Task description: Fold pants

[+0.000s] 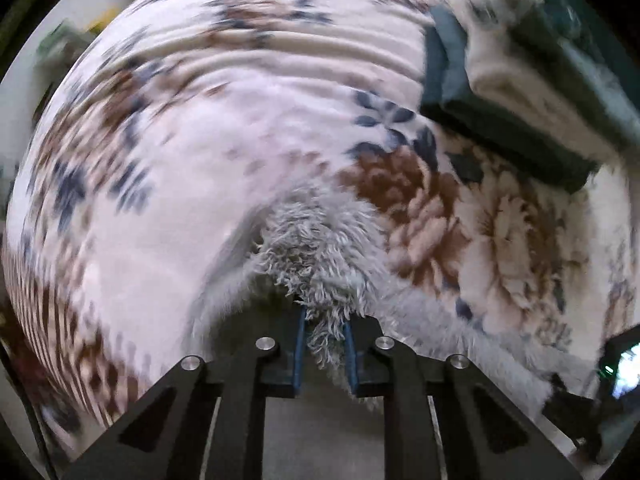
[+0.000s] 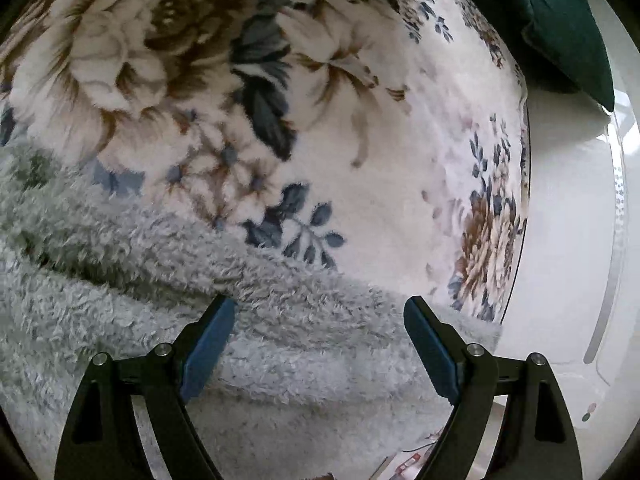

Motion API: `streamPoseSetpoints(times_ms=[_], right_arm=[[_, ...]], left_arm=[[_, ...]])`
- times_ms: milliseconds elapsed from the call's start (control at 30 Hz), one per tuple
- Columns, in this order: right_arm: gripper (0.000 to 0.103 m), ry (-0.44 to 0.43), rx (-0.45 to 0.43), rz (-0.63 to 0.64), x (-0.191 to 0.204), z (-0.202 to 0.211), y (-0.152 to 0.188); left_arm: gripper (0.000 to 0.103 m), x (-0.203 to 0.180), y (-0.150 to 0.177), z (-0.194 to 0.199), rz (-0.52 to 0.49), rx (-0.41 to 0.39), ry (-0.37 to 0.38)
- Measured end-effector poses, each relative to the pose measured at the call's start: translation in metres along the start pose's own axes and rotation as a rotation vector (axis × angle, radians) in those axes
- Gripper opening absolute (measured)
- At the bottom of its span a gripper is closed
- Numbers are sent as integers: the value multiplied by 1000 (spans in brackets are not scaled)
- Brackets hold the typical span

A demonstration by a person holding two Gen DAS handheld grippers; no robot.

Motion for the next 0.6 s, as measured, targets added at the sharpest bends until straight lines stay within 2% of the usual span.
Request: streamPoseSetpoints(times_ms=[67, 167, 300, 333, 400, 433, 467, 600], right_arm=[[89, -20, -8, 1, 1, 9, 6], [89, -67, -16, -19, 3, 22, 16], [89, -125, -27, -10, 13, 36, 32], [89, -147, -27, -14, 15, 39, 36], [89, -200, -16, -48, 17, 44, 44], [89, -263, -10, -88, 16, 48, 48], [89, -364, 5, -160, 13, 54, 55], [89, -652, 107, -392, 8, 59, 90]], left_arm=[[13, 20, 18, 19, 68, -6, 1], [13, 50, 60, 37, 155, 14, -39], [13, 84, 112, 7, 233, 116, -123], [14, 90, 123, 2, 277, 148, -102], [17, 98, 131, 9, 370, 159, -56], [19, 99, 133, 15, 400, 149, -35], [20, 98, 133, 24, 428, 135, -2], [40, 94, 129, 44, 471, 100, 62]])
Point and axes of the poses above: each gripper's, at about its wrist camera, not at the fingertips, and z roughly against the way its jaws point, x to its left, y to its underside, the point moved 3 cm from there along -z, roughly the way its jaws point, and after that the axes turned 9 degrees about -x, right-handed, at the moved point
